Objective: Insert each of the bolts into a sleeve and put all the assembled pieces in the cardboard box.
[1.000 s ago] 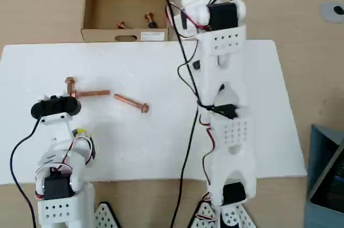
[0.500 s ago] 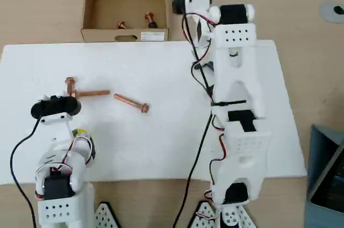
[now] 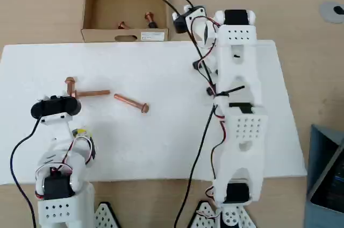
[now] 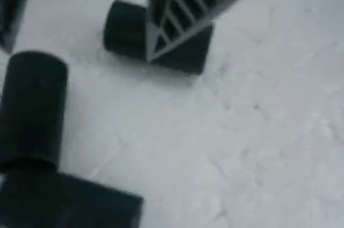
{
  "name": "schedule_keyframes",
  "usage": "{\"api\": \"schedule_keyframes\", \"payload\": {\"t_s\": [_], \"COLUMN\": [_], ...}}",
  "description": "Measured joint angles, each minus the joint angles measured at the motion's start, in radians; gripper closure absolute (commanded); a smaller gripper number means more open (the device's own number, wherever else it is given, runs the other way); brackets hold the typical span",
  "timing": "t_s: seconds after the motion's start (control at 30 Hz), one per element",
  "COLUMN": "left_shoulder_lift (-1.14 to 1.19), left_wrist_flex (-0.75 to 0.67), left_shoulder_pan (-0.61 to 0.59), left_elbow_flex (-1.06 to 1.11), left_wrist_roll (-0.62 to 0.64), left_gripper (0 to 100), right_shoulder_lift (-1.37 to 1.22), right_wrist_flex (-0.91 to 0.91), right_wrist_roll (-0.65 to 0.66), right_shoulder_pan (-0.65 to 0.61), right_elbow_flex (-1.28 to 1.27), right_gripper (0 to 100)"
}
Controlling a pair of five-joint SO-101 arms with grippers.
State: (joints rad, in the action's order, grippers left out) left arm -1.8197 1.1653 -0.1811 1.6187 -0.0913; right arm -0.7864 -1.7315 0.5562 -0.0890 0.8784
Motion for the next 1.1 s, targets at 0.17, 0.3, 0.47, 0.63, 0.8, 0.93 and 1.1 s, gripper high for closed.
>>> {"api": "schedule_keyframes", "payload": {"t_s": [0.17,0.3,0.47,0.63,0.8,0.93,1.1], "left_shoulder_lift": [0.0,0.0,0.0,0.0,0.0,0.0,0.0], "left_wrist_flex": [0.0,0.0,0.0,0.0,0.0,0.0,0.0], "left_shoulder_pan": [0.0,0.0,0.0,0.0,0.0,0.0,0.0], "left_elbow_flex": [0.0,0.0,0.0,0.0,0.0,0.0,0.0], "left_wrist_roll": [0.0,0.0,0.0,0.0,0.0,0.0,0.0], "left_gripper": [100,100,100,100,100,100,100], "right_shoulder_lift": [-0.1,-0.176,-0.275,-0.328,-0.353,-0.358,-0.376], "right_wrist_flex": [0.0,0.0,0.0,-0.002,0.009,0.008,-0.009], "right_wrist_roll": [0.023,0.051,0.08,0.083,0.081,0.081,0.081], "right_shoulder_pan": [0.012,0.017,0.026,0.031,0.052,0.058,0.063], "right_elbow_flex": [0.098,0.18,0.265,0.315,0.342,0.348,0.404], "right_gripper": [81.6,81.6,81.8,88.9,98.2,98.8,98.8]}}
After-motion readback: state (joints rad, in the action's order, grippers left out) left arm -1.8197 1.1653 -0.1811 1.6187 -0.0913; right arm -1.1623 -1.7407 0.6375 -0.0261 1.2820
